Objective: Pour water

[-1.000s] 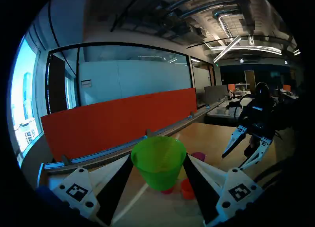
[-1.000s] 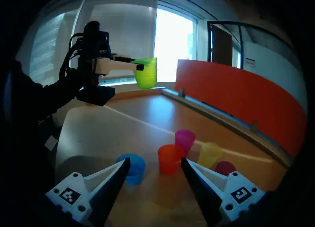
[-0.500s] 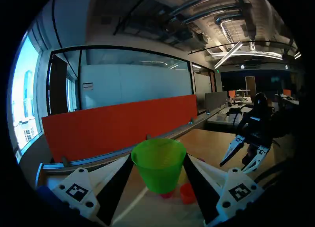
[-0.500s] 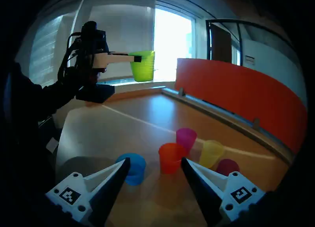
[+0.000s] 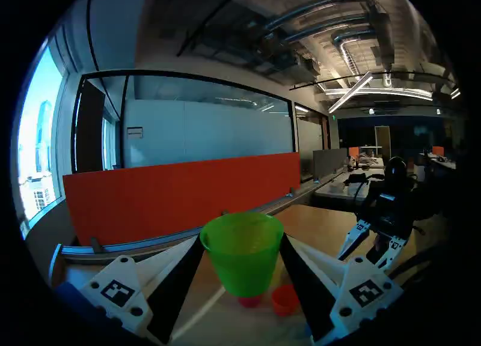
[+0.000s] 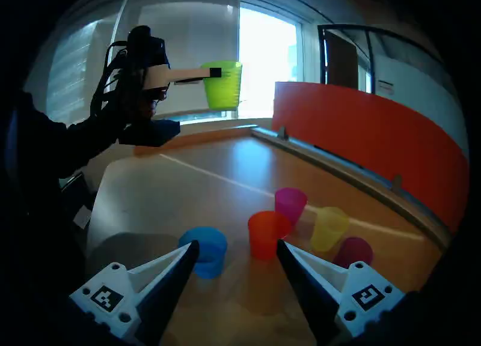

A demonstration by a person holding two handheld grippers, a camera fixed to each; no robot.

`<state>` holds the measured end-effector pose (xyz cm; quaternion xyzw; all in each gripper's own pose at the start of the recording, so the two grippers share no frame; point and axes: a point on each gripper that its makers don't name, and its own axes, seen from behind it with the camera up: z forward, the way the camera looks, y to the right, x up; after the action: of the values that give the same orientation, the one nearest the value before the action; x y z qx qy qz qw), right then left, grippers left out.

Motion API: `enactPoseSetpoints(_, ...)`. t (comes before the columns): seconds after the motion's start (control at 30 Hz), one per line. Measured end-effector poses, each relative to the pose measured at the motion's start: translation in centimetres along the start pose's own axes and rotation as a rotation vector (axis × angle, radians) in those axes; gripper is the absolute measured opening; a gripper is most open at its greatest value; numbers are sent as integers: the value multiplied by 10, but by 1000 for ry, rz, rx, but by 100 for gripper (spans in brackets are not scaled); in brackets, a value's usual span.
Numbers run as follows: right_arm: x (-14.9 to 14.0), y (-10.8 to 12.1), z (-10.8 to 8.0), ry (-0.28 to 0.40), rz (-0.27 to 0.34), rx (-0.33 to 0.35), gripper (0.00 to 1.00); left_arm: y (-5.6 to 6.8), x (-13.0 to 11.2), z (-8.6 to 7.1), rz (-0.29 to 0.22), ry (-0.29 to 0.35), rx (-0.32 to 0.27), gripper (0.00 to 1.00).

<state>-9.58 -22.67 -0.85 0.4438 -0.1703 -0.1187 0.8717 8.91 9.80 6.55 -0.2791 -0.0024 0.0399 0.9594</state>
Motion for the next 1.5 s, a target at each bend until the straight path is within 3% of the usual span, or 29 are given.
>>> enactPoseSetpoints(0.8,-44,-30,32,-120,-17,128,100,-1,-8,1,12,-21,2,88)
enactPoseSetpoints(1.5,-62,-43,66,-156,-73,172,100,-1,-17,5,19,-35,-5,88)
